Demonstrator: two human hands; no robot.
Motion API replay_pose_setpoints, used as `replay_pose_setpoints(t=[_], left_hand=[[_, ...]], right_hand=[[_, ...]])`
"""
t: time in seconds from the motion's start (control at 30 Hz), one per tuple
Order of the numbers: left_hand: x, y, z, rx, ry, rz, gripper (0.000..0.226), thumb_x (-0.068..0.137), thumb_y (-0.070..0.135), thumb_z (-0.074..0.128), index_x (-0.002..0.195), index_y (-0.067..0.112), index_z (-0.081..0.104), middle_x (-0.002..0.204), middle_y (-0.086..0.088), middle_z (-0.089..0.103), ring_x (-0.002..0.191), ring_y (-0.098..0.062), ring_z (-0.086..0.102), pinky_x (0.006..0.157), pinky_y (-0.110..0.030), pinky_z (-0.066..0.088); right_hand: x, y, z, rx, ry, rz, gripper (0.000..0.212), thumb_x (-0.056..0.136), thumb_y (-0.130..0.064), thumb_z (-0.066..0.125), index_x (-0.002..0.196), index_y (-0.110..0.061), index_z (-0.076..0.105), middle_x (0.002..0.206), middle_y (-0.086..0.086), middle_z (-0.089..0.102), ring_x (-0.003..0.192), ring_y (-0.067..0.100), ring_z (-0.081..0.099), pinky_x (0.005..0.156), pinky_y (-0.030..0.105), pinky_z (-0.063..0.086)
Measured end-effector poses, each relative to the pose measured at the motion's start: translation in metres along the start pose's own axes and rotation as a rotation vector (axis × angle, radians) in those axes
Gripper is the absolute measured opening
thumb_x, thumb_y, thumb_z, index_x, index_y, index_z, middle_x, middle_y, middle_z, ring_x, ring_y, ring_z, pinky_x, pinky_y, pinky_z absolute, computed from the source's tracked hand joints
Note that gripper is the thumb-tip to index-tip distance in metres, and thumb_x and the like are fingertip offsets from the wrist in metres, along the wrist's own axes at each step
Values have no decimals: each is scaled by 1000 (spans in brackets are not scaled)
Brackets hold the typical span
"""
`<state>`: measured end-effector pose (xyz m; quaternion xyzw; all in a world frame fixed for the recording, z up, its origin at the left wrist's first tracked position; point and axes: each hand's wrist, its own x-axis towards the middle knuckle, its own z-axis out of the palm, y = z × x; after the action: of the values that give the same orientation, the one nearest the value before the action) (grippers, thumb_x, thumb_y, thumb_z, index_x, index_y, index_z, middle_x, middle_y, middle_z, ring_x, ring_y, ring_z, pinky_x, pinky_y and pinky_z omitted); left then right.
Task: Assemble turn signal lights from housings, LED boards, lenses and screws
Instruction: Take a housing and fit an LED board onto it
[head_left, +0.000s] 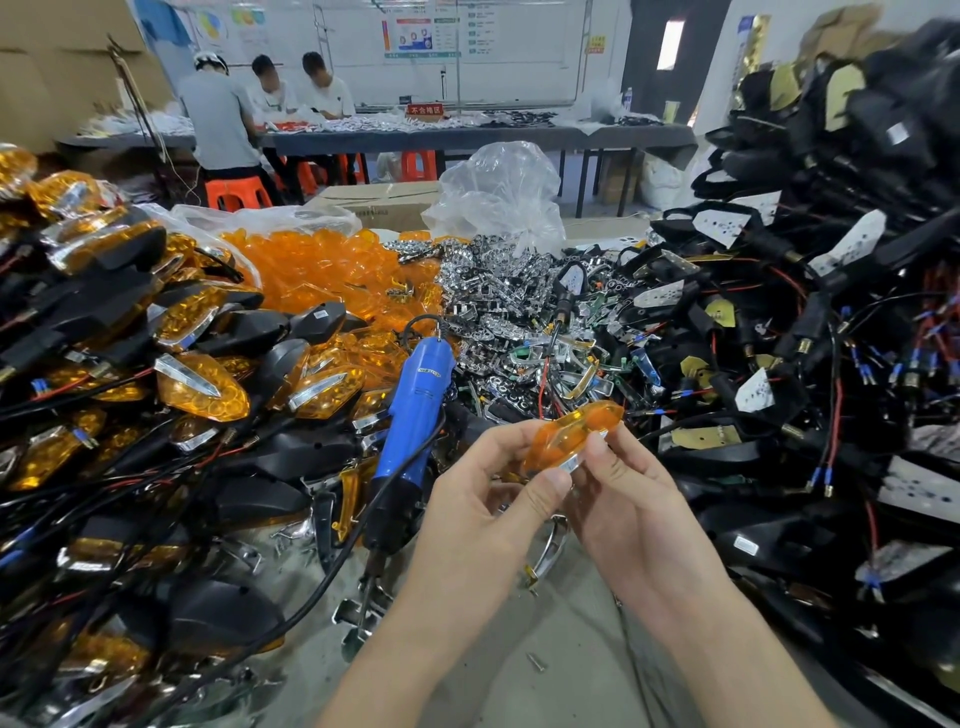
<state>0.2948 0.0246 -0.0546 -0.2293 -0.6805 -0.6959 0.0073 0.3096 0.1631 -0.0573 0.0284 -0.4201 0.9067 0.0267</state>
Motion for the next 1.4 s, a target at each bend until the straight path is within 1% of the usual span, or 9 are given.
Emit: replay_pose_setpoints(t=[0.13, 0.4, 0.57, 0.67, 0.8, 0.93, 1.03, 1.2, 1.4], left_hand=[[0, 0, -1, 8, -3, 1, 27, 86, 28, 69, 108, 43, 68, 108, 10, 73, 103, -12, 67, 94, -39, 53], [-1, -1, -2, 13, 9, 15, 28, 86, 28, 69, 105, 47, 68, 107, 13, 73, 102, -8, 67, 92, -32, 54], [-1, 1, -2, 19, 91, 32, 25, 87, 28, 68, 106, 45, 68, 103, 15, 73, 95, -3, 68, 82, -16, 51], [2, -1, -5, 150, 176, 35, 21, 94, 27, 68, 111, 39, 67, 104, 17, 70, 93, -4, 67, 79, -15, 52], [21, -5, -10, 571, 243, 82, 25, 96, 37, 61, 120, 39, 59, 105, 20, 62, 97, -4, 54, 81, -18, 44], [53, -9, -10, 1023, 195, 157, 32, 99, 30, 57, 129, 17, 56, 115, 3, 63, 103, -19, 50, 91, -35, 45], [69, -15, -9, 1322, 100, 125, 30, 101, 27, 55, 127, 14, 52, 116, -2, 63, 103, -24, 52, 90, -36, 42], [83, -16, -10, 1415, 7, 30, 47, 98, 46, 54, 137, 21, 41, 129, 1, 59, 118, -24, 50, 101, -39, 37], [86, -6, -4, 1330, -13, 35, 44, 100, 48, 48, 138, 26, 45, 129, 1, 59, 120, -24, 49, 99, -39, 37]], right_hand=[[-1, 0, -1, -12, 20, 8, 30, 87, -18, 62, 113, -2, 63, 105, 16, 71, 98, 27, 68, 91, 39, 55], [1, 4, -3, -23, 20, 25, 31, 89, -18, 63, 116, -4, 63, 110, 19, 68, 107, 34, 62, 104, 53, 47], [8, 6, -1, -60, 43, 4, 45, 88, -28, 63, 130, -15, 63, 115, 9, 73, 100, 21, 70, 84, 31, 59], [12, 4, -4, -24, 151, 7, 53, 84, -35, 63, 135, -20, 61, 123, 6, 74, 102, 20, 74, 77, 31, 62], [16, 0, -14, 55, 254, -6, 33, 98, -29, 57, 129, -22, 65, 112, 4, 78, 96, 21, 76, 74, 33, 62], [15, -3, -22, 138, 298, -28, 21, 102, -24, 55, 116, -19, 71, 96, 3, 74, 82, 21, 74, 69, 33, 62], [14, -5, -25, 181, 284, -37, 19, 102, -25, 56, 106, -22, 74, 93, 2, 71, 79, 21, 71, 71, 33, 61], [15, -7, -24, 198, 265, -46, 28, 102, -26, 55, 91, -26, 81, 90, 1, 70, 74, 20, 69, 68, 33, 60], [16, -8, -23, 152, 310, -61, 18, 103, -24, 52, 109, -20, 69, 84, -1, 71, 67, 15, 67, 62, 29, 59]])
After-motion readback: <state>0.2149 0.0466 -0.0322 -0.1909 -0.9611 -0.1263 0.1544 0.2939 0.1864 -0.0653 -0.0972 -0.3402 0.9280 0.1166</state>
